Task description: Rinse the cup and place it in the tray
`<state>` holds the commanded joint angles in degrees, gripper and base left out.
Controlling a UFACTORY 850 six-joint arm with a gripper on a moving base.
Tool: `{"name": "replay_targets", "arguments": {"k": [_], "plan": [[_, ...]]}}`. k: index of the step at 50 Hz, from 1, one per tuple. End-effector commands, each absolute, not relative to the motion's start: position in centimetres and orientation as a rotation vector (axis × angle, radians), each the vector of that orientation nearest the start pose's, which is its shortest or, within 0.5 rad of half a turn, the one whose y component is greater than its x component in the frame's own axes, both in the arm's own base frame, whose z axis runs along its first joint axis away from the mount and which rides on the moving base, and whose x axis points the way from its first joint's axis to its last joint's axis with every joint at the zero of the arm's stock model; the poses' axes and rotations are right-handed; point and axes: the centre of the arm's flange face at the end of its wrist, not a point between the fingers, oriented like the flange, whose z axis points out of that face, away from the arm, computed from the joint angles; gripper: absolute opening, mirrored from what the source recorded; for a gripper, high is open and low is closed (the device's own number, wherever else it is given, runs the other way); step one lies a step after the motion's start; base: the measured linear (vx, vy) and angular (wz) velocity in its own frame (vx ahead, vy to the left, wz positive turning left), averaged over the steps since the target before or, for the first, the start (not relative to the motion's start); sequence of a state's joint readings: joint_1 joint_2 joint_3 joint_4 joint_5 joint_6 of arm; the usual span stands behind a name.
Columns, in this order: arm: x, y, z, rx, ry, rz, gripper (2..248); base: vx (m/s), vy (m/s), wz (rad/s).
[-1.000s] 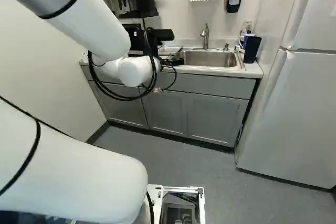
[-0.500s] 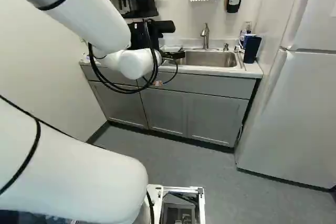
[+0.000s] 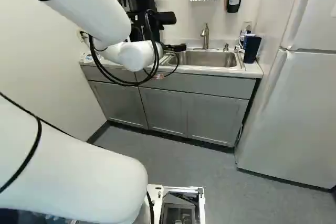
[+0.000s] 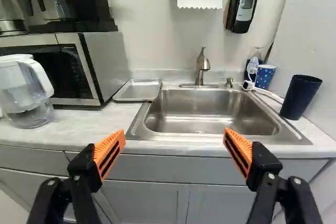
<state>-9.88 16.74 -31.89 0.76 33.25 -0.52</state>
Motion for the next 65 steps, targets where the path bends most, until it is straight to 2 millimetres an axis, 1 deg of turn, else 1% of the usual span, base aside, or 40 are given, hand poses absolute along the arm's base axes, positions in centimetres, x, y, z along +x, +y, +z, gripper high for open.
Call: {"name": "replay_targets", "arguments": {"k": [32,65], "plan": [[40.5,-7.4,58.4,-2.48,0.234,-2.105,247,0.0,0.0,0.0],[40.6,-7.4,61.3,-2.471,0.231,-2.113,247,0.0,0.0,0.0]]}}
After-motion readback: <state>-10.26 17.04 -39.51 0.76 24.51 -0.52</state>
